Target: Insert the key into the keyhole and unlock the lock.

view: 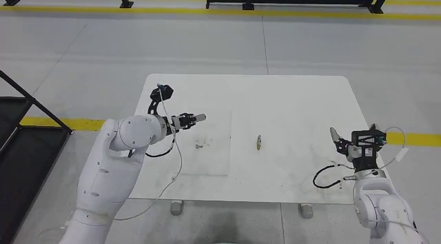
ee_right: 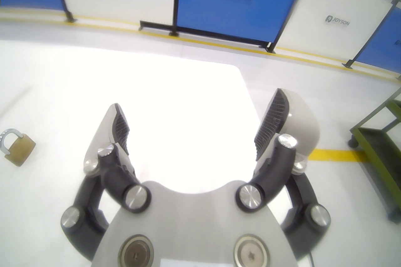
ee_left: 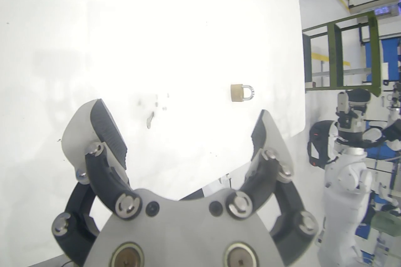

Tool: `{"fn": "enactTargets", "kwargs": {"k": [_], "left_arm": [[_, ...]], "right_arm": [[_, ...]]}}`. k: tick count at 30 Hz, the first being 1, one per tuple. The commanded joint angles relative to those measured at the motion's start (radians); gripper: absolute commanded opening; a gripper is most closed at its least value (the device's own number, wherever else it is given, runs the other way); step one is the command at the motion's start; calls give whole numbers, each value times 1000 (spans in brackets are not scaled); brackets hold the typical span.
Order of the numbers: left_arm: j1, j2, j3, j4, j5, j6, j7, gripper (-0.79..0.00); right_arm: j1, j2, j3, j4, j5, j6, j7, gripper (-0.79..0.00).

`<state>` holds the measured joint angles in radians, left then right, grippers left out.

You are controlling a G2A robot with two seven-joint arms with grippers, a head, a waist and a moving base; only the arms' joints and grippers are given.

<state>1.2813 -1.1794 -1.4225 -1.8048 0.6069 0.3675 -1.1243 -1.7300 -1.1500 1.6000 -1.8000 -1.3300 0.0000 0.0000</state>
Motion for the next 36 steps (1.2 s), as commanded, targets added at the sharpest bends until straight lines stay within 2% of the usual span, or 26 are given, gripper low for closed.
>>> {"fn": "enactTargets", "kwargs": {"k": [1,7,15,30,33,36], "left_arm": [[-16,-3,18,56,-43,5,2,0],[-41,-13,54,182,-155,-8,29,0],[-68,-18,104,286,-194,-37,72,0],[-80,-2,159,273,-82,20,13,-3],[-79,-1,169,277,-67,24,24,-114],[-82,0,178,289,-47,27,33,-175]], "right_arm": [[0,0,0,0,0,0,0,0],[0,0,0,0,0,0,0,0],[0,0,0,0,0,0,0,0],[0,0,0,0,0,0,0,0],[0,0,0,0,0,0,0,0],[0,0,0,0,0,0,0,0]]}}
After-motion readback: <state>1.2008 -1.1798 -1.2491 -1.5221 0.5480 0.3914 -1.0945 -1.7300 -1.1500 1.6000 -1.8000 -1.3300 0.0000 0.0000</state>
